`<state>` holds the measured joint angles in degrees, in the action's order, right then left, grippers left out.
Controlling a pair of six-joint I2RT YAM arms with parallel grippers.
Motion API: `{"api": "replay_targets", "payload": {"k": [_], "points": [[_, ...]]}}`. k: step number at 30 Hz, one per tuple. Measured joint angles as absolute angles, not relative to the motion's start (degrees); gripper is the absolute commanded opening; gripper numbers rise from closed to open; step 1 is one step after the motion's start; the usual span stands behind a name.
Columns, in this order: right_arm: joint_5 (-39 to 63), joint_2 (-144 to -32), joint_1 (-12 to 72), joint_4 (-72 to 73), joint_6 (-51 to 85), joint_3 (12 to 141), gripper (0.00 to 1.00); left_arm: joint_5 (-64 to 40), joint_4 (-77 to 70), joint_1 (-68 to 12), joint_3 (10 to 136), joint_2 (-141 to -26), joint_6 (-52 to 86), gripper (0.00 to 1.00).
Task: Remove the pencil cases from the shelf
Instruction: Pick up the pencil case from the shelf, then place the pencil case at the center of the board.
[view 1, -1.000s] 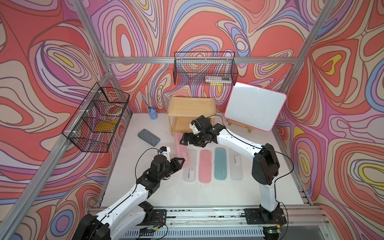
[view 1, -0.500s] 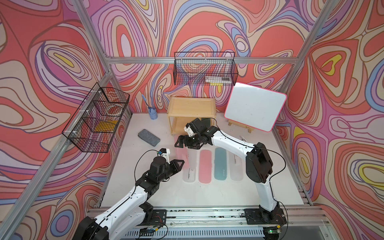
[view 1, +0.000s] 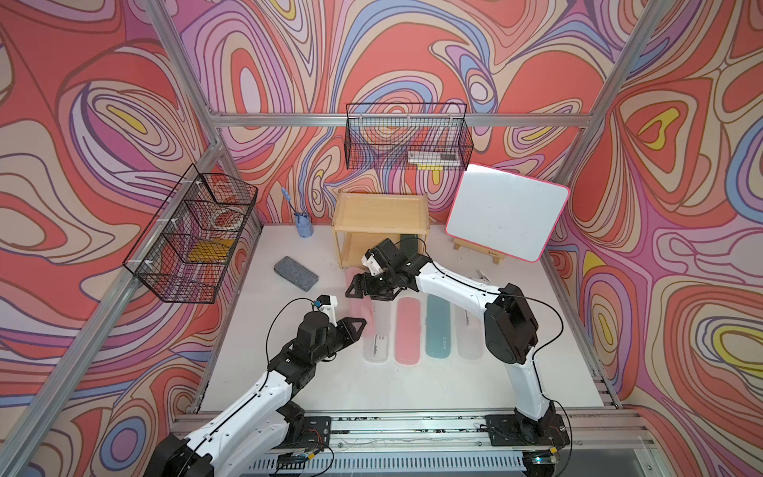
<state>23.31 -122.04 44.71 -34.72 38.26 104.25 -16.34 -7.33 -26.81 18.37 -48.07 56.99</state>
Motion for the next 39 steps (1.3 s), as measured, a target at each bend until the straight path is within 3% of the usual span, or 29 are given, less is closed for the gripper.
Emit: {"api": "replay_targets", "payload": {"k": [1,4,8,14,19,27,31,32,33,34,39], "points": [[23.3,-122.1,44.7,-34.8,38.4,104.3,0.72,-16.3,-7.2,-26.8,18.4,-47.9,57.0,0.38],[22.5,-122.1,45.1,-35.3,38.7,104.2,0.72,-16.0,-5.8,-26.8,18.5,-46.9,56.2,0.73],[20.2,-122.1,46.1,-37.4,39.5,104.7,0.72,-9.2,5.7,-26.9,22.0,-43.9,53.7,0.86],[14.9,-125.5,48.3,-42.5,43.4,111.7,0.74,12.7,26.2,-27.0,34.4,-40.5,49.2,0.94],[9.3,-130.9,51.3,-47.2,48.3,117.4,0.74,25.3,31.8,-27.0,39.9,-41.2,46.3,0.95],[4.4,-139.4,54.5,-54.2,54.0,125.4,0.74,27.8,32.5,-27.0,37.8,-44.3,45.0,0.96],[3.5,-141.6,55.0,-56.1,55.3,129.2,0.79,27.4,32.4,-27.0,35.9,-44.3,44.9,0.96],[3.4,-141.8,55.0,-56.6,55.6,129.6,0.84,27.3,32.3,-27.0,35.6,-44.3,44.9,0.97],[3.3,-141.9,55.1,-56.9,55.9,130.0,0.96,27.3,32.3,-27.0,35.5,-44.3,44.9,0.97],[3.1,-142.1,55.1,-57.5,56.3,130.5,0.98,27.2,32.2,-27.0,35.3,-44.2,44.9,0.97],[2.7,-142.3,55.1,-58.8,55.6,132.9,0.98,26.9,31.7,-27.0,35.1,-44.3,44.9,0.98]]}}
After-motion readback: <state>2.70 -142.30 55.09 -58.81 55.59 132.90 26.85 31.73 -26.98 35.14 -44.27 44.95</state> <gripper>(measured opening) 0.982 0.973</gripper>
